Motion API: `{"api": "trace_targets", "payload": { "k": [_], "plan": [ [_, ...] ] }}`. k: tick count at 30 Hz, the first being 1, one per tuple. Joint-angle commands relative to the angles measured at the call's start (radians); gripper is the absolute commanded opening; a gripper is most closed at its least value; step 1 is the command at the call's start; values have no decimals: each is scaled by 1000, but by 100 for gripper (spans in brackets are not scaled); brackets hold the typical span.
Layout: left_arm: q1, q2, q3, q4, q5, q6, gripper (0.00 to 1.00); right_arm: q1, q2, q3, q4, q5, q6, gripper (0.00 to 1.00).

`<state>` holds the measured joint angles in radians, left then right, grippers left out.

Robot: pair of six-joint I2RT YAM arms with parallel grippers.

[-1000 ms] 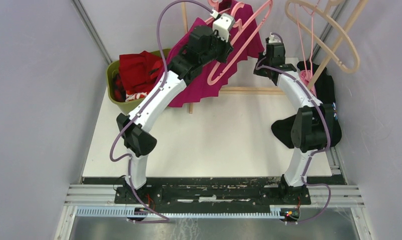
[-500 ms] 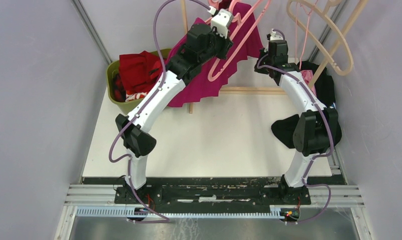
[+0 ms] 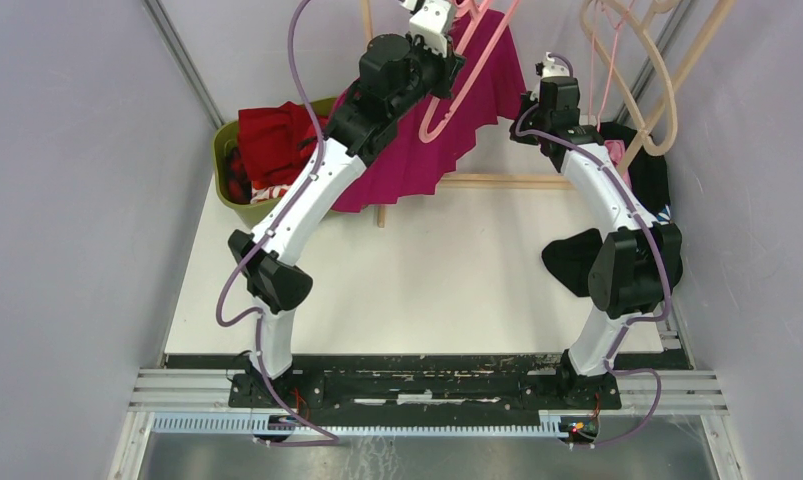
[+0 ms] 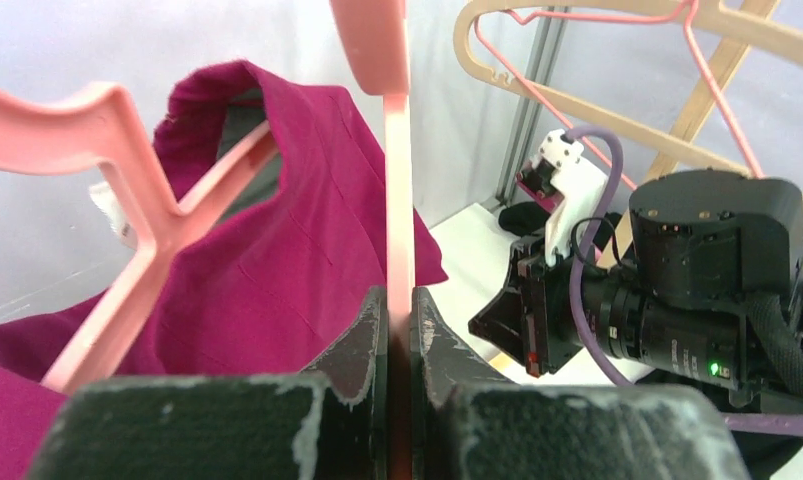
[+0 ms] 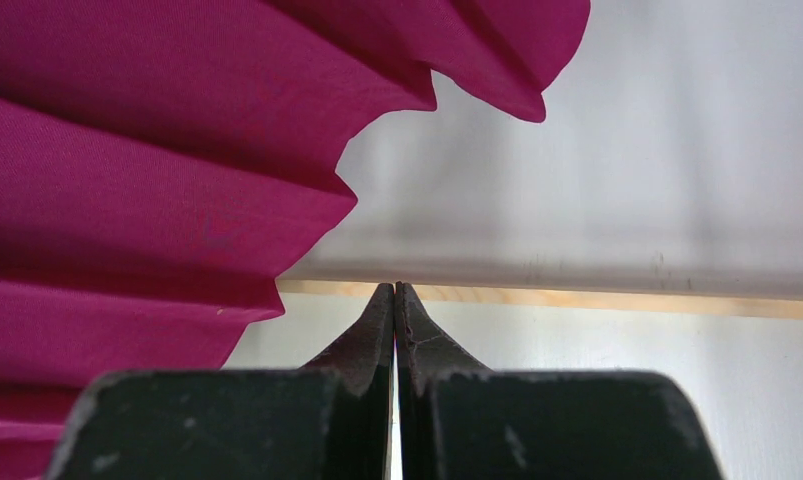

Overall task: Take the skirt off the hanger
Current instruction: Place the hanger at the clothesline.

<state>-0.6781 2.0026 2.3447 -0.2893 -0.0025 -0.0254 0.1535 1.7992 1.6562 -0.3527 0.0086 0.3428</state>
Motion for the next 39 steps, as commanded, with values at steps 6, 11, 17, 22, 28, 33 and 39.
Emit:
{"api": "trace_targets", "payload": {
  "k": [6, 11, 17, 22, 28, 33, 39],
  "plan": [
    [33, 76, 97, 80, 1, -90, 3, 4, -75, -4, 40, 34, -28, 1],
    [36, 89, 95, 89, 7, -95, 3, 4, -81, -12, 43, 45, -33, 1],
    [57, 100, 102, 102, 5, -112, 3, 4, -77, 0, 45, 47, -30, 1],
    [66, 129, 143, 133, 1, -146, 3, 5, -79, -1, 45, 44, -22, 1],
    [92, 179, 198, 167, 9, -212, 3, 4, -96, -14, 51, 46, -28, 1],
    [97, 204, 214, 150, 15, -225, 3, 3, -106, -18, 55, 55, -39, 1],
    [95, 188, 215, 133, 26, -199, 32, 3, -95, -16, 55, 54, -36, 1]
  ]
}}
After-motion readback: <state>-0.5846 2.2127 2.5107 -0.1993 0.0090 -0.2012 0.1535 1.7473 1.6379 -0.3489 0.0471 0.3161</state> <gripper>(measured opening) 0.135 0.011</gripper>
